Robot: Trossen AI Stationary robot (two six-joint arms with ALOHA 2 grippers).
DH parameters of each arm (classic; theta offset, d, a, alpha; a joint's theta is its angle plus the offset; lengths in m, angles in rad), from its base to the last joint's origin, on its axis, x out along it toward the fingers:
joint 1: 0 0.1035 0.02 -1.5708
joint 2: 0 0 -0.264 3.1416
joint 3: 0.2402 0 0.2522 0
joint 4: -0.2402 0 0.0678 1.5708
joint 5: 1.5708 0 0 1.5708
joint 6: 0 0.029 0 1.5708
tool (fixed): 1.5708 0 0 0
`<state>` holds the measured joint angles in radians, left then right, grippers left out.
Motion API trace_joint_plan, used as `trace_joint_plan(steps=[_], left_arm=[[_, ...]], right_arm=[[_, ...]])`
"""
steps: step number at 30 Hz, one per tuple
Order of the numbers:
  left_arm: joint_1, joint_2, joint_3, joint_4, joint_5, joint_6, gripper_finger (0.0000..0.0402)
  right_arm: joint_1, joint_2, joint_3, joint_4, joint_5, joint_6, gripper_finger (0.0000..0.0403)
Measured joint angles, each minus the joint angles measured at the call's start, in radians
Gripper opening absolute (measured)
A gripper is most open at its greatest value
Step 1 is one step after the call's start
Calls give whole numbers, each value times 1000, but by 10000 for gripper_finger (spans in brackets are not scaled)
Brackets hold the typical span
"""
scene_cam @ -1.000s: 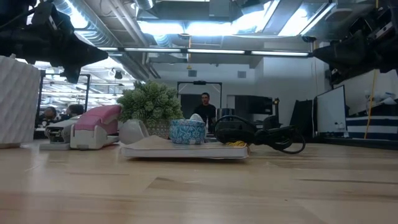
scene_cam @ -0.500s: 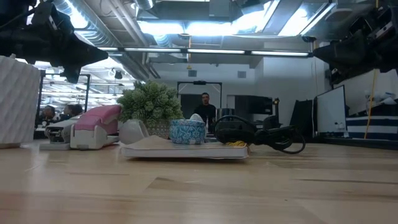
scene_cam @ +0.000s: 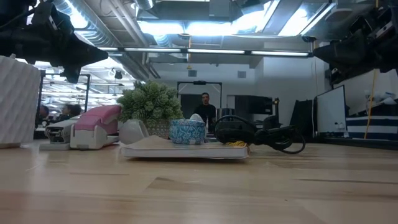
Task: Screw lightbulb
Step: Return to Home Position
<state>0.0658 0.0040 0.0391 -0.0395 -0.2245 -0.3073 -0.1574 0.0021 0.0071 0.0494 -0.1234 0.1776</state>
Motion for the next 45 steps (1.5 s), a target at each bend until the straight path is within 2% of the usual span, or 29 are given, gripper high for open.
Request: trace_joint_plan(steps=[38, 45], left_arm=[[0, 0, 0, -1, 0, 0, 0], [0, 0, 0, -1, 0, 0, 0]], right_arm=[[26, 0, 0, -8, 2, 0, 12], [26, 0, 0, 0, 134, 0, 12]])
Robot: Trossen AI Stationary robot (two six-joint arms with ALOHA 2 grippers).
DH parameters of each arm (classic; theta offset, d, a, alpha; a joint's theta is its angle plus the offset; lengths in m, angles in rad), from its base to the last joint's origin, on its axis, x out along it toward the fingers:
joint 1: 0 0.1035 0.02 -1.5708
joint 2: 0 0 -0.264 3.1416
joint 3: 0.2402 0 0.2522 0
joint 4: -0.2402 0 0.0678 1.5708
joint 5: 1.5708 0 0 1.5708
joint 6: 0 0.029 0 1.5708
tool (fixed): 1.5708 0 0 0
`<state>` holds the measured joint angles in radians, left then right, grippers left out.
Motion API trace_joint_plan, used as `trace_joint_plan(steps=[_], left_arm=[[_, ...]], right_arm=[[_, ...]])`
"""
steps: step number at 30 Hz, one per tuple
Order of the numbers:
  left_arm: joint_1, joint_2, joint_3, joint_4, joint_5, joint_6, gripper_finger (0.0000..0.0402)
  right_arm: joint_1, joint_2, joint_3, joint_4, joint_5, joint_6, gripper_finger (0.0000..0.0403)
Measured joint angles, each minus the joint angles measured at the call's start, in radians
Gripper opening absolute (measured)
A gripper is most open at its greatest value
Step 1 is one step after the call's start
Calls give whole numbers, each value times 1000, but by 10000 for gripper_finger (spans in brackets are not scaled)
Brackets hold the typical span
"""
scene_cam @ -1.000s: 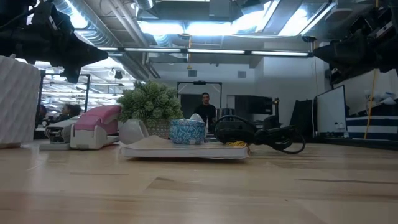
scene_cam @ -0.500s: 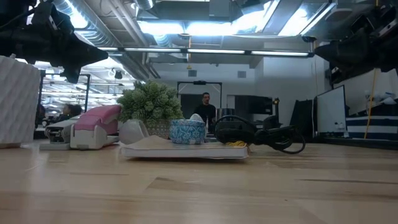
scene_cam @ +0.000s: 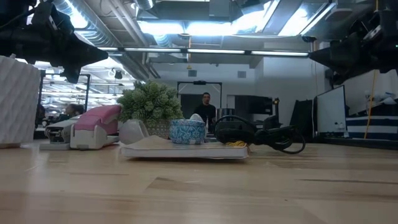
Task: Screw lightbulb
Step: Return to Home Position
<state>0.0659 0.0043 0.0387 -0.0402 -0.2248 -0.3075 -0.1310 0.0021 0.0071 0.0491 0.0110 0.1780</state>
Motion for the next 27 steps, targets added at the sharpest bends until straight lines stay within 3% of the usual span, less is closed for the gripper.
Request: trace_joint_plan(steps=[9, 27], left_arm=[[0, 0, 0, 0, 0, 0, 0], [0, 0, 0, 0, 0, 0, 0]], right_arm=[[0, 0, 0, -1, 59, 0, 12], [0, 0, 0, 1, 60, 0, 12]])
